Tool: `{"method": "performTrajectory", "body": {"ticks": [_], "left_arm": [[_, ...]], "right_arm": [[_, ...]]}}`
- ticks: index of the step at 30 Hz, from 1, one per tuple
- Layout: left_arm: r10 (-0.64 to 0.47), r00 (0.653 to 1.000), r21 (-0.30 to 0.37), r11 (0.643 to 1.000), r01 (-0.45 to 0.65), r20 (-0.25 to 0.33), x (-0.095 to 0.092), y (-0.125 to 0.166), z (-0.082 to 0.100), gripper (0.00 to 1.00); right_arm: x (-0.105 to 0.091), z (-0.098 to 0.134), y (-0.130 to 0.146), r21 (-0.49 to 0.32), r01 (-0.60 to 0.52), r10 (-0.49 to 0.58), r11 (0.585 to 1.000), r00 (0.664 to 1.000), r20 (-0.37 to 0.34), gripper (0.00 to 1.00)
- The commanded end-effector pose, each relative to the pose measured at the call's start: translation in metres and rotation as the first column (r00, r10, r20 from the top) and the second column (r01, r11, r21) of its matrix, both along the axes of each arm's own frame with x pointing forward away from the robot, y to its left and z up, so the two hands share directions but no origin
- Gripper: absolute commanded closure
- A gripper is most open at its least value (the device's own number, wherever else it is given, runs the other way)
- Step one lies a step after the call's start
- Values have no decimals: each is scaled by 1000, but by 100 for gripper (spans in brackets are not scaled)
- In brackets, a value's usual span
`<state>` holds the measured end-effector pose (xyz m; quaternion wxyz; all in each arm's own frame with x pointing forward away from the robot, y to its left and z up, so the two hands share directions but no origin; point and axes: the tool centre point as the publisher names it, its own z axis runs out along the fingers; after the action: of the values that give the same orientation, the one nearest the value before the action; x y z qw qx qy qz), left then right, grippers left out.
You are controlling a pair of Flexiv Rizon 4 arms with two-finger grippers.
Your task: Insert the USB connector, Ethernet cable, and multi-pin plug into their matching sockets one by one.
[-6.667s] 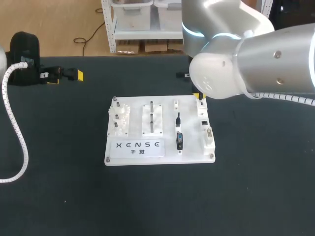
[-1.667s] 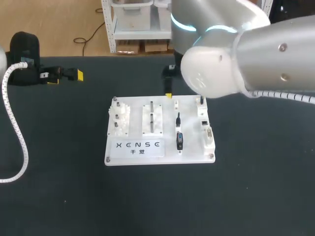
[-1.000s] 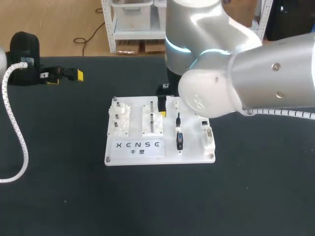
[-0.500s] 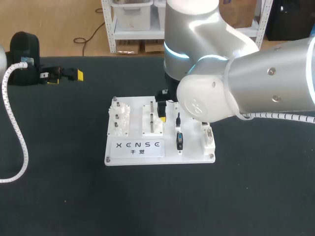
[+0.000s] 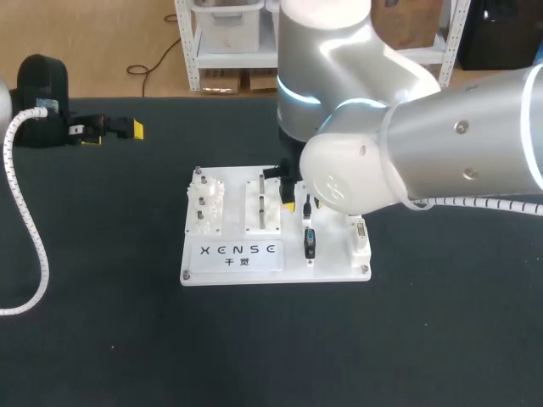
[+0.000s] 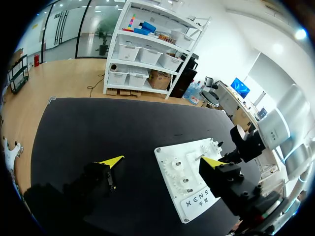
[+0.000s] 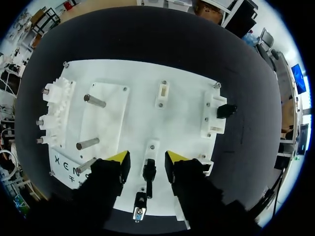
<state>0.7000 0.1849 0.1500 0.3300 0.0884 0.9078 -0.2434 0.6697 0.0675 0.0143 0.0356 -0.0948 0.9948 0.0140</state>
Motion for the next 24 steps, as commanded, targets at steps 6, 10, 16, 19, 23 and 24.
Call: {"method": "performTrajectory", "body": {"ticks": [6,10,16,19,23,24], "left_arm": [[0,1000,0,1000,0,0,0,0,0,0],[0,1000,0,1000,0,0,0,0,0,0],[0,1000,0,1000,0,0,0,0,0,0],[0,1000,0,1000,0,0,0,0,0,0],[0,1000,0,1000,0,0,0,0,0,0],[0,1000,0,1000,0,0,0,0,0,0]], "right_arm": [[-4,0,1,-1,-9,9,1000,1000,3,61],[-5,0,1,-4,-10,10,1000,1000,4,64],[-6,0,-1,-7,-8,8,1000,1000,5,68],[-7,0,-1,-7,-7,7,1000,1000,4,72],[-7,-1,-2,-8,-9,9,1000,1000,4,77],[-8,-1,-2,-8,-8,8,1000,1000,4,78]]}}
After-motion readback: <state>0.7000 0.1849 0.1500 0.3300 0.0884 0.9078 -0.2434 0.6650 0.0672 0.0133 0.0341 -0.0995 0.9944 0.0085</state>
